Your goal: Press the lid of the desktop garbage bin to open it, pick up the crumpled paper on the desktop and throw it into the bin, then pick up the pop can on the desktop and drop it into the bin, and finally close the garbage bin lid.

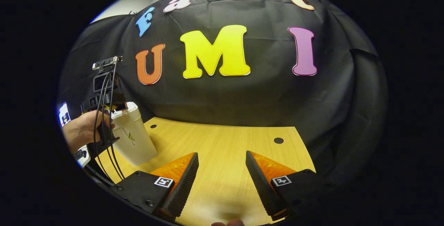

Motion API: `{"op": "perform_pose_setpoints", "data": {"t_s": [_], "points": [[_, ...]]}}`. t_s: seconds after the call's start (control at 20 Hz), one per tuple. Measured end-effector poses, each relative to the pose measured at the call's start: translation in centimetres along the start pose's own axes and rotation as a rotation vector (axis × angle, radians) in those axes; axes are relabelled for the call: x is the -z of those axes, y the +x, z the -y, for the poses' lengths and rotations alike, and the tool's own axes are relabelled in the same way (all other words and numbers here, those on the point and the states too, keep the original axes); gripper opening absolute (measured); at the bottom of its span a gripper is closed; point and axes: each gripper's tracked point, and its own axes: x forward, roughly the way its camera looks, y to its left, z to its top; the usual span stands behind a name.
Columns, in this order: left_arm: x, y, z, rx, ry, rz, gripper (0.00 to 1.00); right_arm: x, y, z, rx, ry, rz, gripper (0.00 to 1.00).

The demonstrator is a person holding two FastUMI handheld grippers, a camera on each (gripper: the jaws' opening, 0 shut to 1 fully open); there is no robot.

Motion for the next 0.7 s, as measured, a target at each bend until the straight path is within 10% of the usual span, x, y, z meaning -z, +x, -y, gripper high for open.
{"op": "perform_pose_setpoints", "data": {"t_s": [0.4, 0.7], "points": [[-0.5, -0.3, 0.1, 0.067, 0.039, 0.157, 0.87, 0.1, -0.3, -0.3, 0.01, -0.012, 0.001, 0.87], [-3.3, -2.7, 2.3, 0.292, 0.026, 0.284, 0.85, -1.6, -1.4, -1.3, 0.046, -0.028, 0.064, 0.87]]}}
